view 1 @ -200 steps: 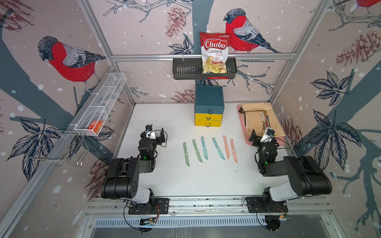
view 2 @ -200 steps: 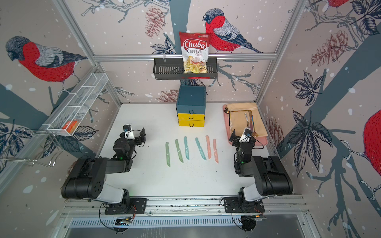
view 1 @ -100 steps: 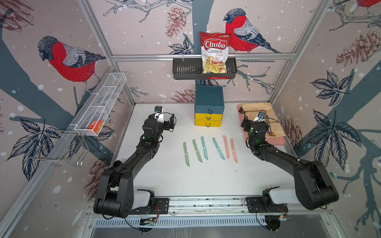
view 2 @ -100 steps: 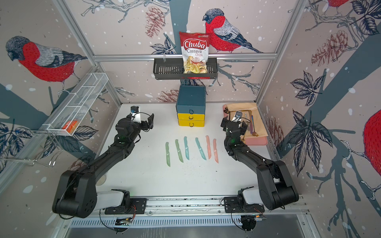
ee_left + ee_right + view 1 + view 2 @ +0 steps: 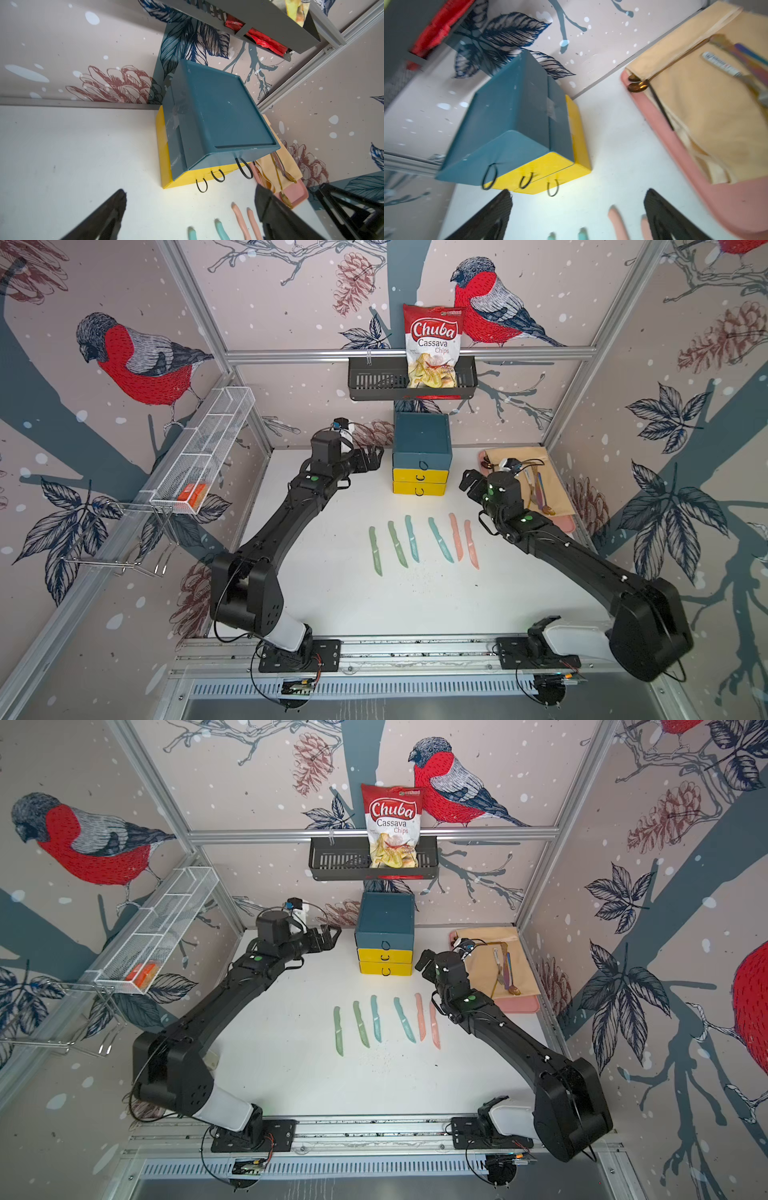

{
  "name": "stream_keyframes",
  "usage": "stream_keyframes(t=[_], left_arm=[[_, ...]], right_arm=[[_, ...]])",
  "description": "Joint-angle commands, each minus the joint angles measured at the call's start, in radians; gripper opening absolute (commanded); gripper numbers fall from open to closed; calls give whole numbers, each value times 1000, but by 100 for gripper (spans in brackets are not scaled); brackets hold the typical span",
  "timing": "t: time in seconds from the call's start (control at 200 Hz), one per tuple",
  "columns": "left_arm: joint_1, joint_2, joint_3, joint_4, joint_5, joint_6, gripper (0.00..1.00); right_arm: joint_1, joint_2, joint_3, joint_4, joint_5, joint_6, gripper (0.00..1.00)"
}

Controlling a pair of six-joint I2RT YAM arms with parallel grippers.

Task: Place the fruit knives into the drawer by color
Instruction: Open the drawer in the storage box.

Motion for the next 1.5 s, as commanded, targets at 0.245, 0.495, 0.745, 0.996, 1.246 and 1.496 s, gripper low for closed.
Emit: stream_keyframes(t=[0.245, 0.495, 0.745, 0.996, 1.246, 1.496], left_arm=[[22, 300, 314, -123, 379, -188, 97], [22, 439, 434, -222, 389, -144, 96], [28, 500, 515, -317, 354, -84, 90], [35, 537, 563, -391, 327, -44, 91], [35, 555, 580, -409, 325, -26, 92], [35, 562, 585, -407, 331, -26, 93]], right_arm=[[-12, 89, 40, 181, -326, 362, 100], [-31, 201, 73, 267, -402, 454, 99], [-39, 376, 94, 462, -496, 570, 83], [-37, 517, 172, 572, -574, 616, 74], [-39, 594, 227, 629, -598, 621, 67], [-29, 636, 240, 672, -598, 639, 36]])
